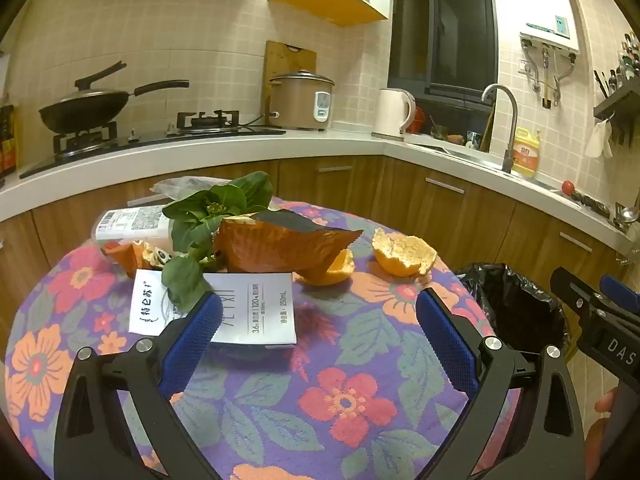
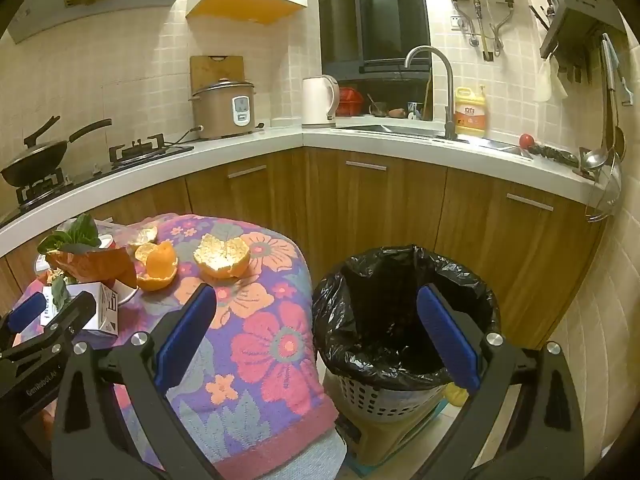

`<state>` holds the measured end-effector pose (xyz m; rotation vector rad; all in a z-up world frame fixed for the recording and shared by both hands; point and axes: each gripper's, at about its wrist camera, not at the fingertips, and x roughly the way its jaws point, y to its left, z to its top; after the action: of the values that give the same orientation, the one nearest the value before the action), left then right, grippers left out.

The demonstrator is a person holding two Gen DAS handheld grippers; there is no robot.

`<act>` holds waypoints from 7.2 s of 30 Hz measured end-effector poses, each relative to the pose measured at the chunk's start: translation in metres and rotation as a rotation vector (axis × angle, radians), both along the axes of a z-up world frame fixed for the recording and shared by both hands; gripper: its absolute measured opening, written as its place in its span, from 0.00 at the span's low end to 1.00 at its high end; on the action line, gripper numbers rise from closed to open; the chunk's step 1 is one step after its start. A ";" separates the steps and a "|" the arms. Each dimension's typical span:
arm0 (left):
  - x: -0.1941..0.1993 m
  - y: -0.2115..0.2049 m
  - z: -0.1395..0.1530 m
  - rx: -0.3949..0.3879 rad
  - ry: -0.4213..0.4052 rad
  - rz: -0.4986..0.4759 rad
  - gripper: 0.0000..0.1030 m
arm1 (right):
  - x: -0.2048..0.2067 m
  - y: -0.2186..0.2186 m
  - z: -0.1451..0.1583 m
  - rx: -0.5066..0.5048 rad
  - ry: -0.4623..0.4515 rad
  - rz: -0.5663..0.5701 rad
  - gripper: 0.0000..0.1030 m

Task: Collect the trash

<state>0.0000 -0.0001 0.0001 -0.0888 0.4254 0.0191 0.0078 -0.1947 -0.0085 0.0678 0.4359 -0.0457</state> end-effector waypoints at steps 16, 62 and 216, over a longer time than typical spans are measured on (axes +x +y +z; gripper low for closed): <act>0.000 -0.002 0.000 0.002 0.000 0.002 0.92 | -0.002 0.002 -0.002 -0.006 0.000 0.008 0.93; -0.017 0.027 0.006 -0.030 0.036 -0.018 0.91 | 0.009 0.022 -0.005 0.080 0.046 0.152 0.93; 0.025 0.135 0.060 -0.229 0.109 0.130 0.70 | 0.072 0.070 0.010 -0.046 0.118 0.524 0.51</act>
<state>0.0249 0.1350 0.0600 -0.3427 0.5293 0.1039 0.0795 -0.1244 0.0014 -0.0958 0.5596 0.4576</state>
